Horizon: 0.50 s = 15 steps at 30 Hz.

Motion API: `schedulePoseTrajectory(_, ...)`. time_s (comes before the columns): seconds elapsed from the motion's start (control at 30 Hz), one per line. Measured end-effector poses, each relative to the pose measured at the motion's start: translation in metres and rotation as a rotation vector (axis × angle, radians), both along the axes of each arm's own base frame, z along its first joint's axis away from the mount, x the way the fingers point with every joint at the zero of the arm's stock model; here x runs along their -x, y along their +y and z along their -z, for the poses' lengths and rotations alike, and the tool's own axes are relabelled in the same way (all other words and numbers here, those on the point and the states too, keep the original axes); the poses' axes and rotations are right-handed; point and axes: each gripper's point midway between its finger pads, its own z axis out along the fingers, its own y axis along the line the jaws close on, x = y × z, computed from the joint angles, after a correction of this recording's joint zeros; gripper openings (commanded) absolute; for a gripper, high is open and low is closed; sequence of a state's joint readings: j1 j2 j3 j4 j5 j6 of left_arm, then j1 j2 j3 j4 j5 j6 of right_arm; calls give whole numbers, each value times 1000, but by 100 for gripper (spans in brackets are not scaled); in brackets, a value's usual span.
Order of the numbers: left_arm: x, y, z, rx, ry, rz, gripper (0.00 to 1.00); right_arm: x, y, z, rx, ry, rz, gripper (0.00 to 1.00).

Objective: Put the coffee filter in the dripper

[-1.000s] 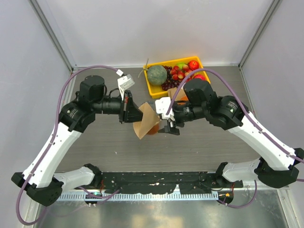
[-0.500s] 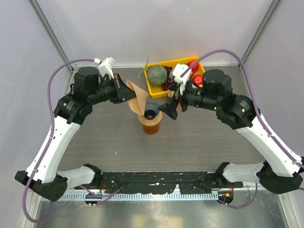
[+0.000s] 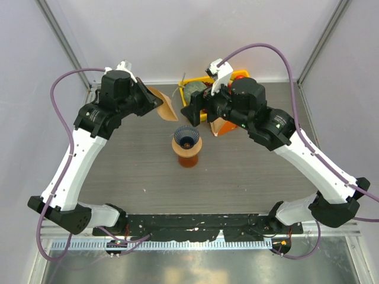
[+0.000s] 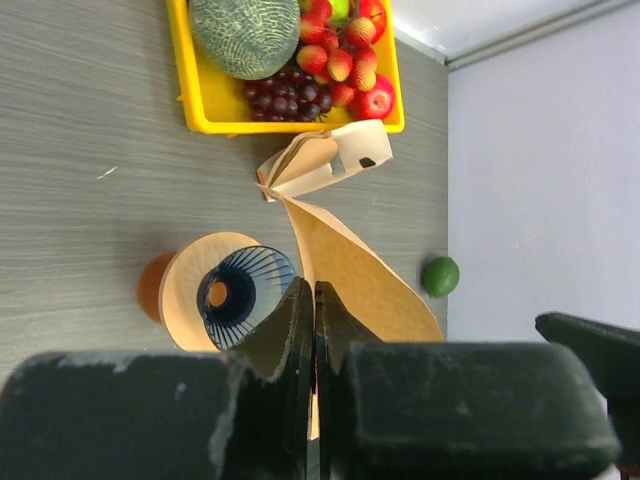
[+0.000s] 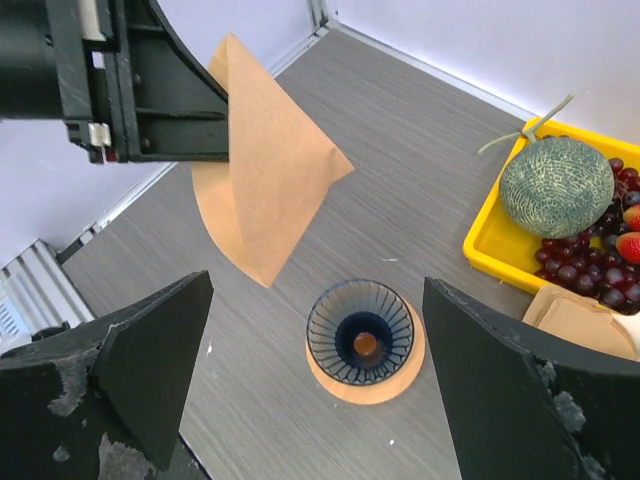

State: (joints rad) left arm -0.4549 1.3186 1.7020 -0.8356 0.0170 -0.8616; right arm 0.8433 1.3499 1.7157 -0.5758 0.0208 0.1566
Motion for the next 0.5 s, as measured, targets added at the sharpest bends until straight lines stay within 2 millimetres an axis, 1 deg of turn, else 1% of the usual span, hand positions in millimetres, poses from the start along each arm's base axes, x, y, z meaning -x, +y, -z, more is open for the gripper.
schedulePoseTrajectory(0.17, -4, 2, 4, 21, 30, -47, 7, -2, 15, -4, -13, -37, 49, 93)
schedulePoseTrajectory(0.3, -5, 1, 3, 48, 40, -60, 8, -8, 25, -4, -16, -59, 80, 89)
schedulePoseTrajectory(0.43, -8, -2, 2, 83, 35, -69, 8, -18, 33, 10, 27, -70, 94, 86)
schedulePoseTrajectory(0.5, -8, -4, 4, 97, 46, -67, 9, -21, 35, 17, 50, -77, 93, 82)
